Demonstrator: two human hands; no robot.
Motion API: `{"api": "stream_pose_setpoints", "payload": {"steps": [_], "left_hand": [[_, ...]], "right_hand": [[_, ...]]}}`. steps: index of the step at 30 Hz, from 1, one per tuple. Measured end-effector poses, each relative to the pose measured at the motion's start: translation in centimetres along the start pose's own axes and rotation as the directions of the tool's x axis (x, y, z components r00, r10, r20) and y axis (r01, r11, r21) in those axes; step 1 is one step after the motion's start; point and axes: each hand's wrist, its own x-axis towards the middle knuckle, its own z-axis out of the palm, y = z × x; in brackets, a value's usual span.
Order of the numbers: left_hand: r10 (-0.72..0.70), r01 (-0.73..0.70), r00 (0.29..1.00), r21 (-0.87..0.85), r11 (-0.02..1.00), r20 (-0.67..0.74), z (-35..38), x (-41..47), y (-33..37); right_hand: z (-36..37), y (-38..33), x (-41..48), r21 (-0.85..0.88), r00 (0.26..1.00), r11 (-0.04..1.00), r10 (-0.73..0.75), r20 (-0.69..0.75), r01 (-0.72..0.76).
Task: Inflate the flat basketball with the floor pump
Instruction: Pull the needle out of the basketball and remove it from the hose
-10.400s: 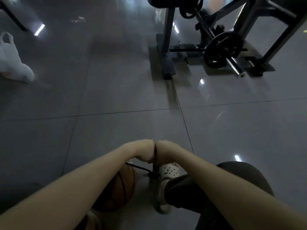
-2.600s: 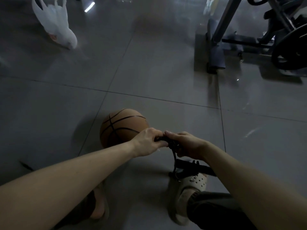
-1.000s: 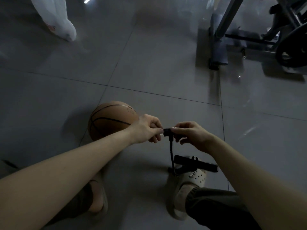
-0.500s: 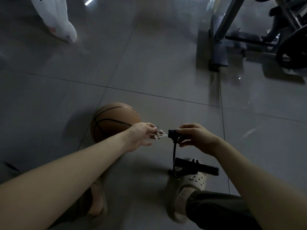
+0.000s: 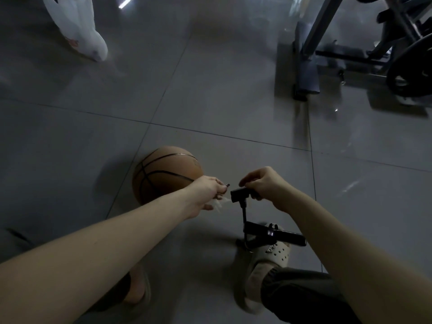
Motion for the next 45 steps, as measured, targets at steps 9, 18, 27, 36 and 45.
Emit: {"api": "stream_pose_setpoints", "payload": {"steps": [9, 18, 27, 36, 45], "left_hand": [[0.018, 0.029, 0.986, -0.274, 0.961, 0.166, -1.4, -0.2, 0.1], [0.134, -0.13, 0.991, -0.282, 0.951, -0.002, -0.8, -0.7, 1.2], [0.183, -0.179, 0.983, -0.223, 0.958, -0.003, -2.9, -1.0, 2.6], [0.2, -0.199, 0.977, -0.024, 0.98, 0.079, -3.8, -1.9, 3.1], [0.08, -0.067, 0.975, -0.068, 0.995, 0.205, -4.2, -1.3, 3.0]], "right_hand": [[-0.4, 0.2, -0.4, 0.027, 0.996, 0.996, -0.09, 0.007, 0.09], [2.0, -1.7, -2.1, -0.518, 0.897, 0.741, -0.42, 0.139, 0.427], [2.7, -0.6, -2.4, -0.392, 0.917, 0.835, -0.394, 0.063, 0.386], [3.9, 0.6, -3.1, -0.245, 0.836, 0.819, -0.546, -0.053, 0.519], [4.1, -0.2, -3.8, -0.39, 0.799, 0.731, -0.6, 0.024, 0.56]]}}
